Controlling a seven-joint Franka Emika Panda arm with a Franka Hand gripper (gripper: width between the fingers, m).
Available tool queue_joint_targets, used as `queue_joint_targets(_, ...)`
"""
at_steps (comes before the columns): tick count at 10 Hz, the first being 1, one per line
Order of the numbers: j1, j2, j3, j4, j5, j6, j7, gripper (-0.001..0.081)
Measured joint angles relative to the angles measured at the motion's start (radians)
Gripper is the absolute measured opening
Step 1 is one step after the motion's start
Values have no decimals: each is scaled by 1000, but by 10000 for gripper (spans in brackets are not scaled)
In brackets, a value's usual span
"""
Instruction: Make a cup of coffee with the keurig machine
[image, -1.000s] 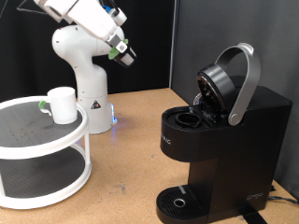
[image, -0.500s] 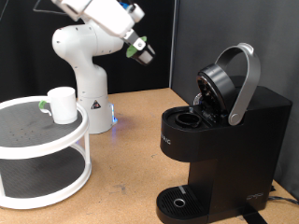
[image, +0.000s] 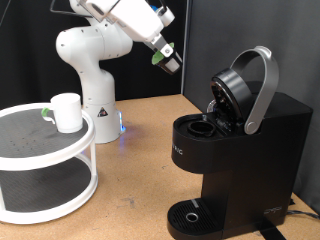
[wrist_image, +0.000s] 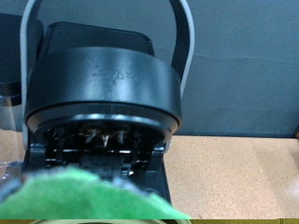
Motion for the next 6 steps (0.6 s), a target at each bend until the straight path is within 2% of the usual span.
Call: queue_joint_targets(6,0,14,10,2,9,11,16,467)
